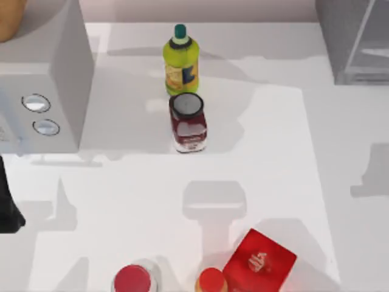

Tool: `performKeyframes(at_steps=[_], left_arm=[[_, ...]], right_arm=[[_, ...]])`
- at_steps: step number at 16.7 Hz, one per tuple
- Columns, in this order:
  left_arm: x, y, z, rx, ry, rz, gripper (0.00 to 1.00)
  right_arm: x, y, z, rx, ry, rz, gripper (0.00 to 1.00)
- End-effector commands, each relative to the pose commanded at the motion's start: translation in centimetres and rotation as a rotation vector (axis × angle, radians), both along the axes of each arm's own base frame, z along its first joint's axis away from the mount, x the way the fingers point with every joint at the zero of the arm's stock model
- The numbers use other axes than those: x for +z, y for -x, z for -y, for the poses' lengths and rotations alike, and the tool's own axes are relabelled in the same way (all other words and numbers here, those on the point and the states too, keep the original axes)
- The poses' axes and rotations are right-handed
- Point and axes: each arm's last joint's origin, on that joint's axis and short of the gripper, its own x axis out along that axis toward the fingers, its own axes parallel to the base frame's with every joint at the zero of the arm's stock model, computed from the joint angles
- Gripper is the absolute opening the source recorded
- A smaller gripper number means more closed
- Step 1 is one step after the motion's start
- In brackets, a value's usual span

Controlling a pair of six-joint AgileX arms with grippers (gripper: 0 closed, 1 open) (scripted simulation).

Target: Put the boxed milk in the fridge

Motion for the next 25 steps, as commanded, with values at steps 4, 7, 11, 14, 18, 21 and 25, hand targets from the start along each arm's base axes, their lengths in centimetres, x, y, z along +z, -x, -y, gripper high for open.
performKeyframes(at_steps=[4,7,11,14,18,21,25], left_arm=[[0.0,0.0,0.0,0.0,0.0,0.0,1.0],[0.0,0.0,0.0,0.0,0.0,0.0,1.0],[0.0,0.0,0.0,0.0,0.0,0.0,1.0],[0.0,0.0,0.0,0.0,0.0,0.0,1.0],[0.0,0.0,0.0,0.0,0.0,0.0,1.0],[0.0,0.0,0.0,0.0,0.0,0.0,1.0],[0.0,0.0,0.0,0.0,0.0,0.0,1.0]], right_arm=[[2.0,-6.5,1.2,-0.005,-0.007,-0.046,0.0],[0.9,-12.5,2.8,-0.005,-0.014,-0.087,0.0],[-2.4,-19.2,5.1,-0.001,-0.013,-0.091,0.0],[-6.5,-22.8,6.9,-0.004,-0.017,-0.106,0.0],[-10.2,-25.6,9.0,-0.018,-0.023,-0.073,0.0],[-11.1,-26.4,9.8,-0.026,-0.027,-0.041,0.0],[-11.1,-26.5,9.9,-0.027,-0.028,-0.039,0.0]])
